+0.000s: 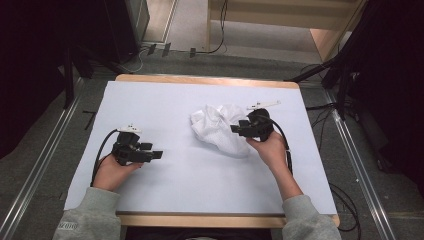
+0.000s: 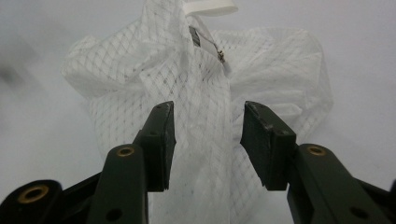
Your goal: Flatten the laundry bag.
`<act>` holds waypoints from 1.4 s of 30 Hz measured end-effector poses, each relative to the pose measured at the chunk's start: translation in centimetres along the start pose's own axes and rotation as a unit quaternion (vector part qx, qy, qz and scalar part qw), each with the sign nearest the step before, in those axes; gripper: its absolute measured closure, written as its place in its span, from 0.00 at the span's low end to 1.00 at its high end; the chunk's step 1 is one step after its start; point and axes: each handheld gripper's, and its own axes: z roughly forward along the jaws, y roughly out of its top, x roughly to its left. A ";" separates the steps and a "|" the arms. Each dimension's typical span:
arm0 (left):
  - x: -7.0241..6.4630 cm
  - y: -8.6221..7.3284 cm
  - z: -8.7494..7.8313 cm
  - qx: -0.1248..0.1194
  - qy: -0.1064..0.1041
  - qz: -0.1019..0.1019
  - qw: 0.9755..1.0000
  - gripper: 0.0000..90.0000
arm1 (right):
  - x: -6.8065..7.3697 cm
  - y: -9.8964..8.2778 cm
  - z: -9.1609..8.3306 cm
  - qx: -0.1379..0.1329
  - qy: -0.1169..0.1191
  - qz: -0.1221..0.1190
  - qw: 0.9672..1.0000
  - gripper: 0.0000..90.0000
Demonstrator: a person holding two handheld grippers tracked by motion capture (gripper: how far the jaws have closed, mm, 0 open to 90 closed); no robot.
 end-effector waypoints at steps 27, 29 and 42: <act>0.4 -0.9 -1.0 -0.007 0.008 -0.011 1.000 0.42 | 1.0 2.1 3.4 0.030 0.018 -0.017 0.999 0.99; 0.4 -0.9 -1.0 -0.009 0.009 -0.013 1.000 0.42 | 1.3 2.1 3.0 0.024 0.022 -0.024 0.999 0.99; 0.6 -0.7 -1.2 -0.014 0.007 -0.018 1.000 0.42 | 4.6 1.0 0.1 0.000 0.062 -0.059 0.996 0.99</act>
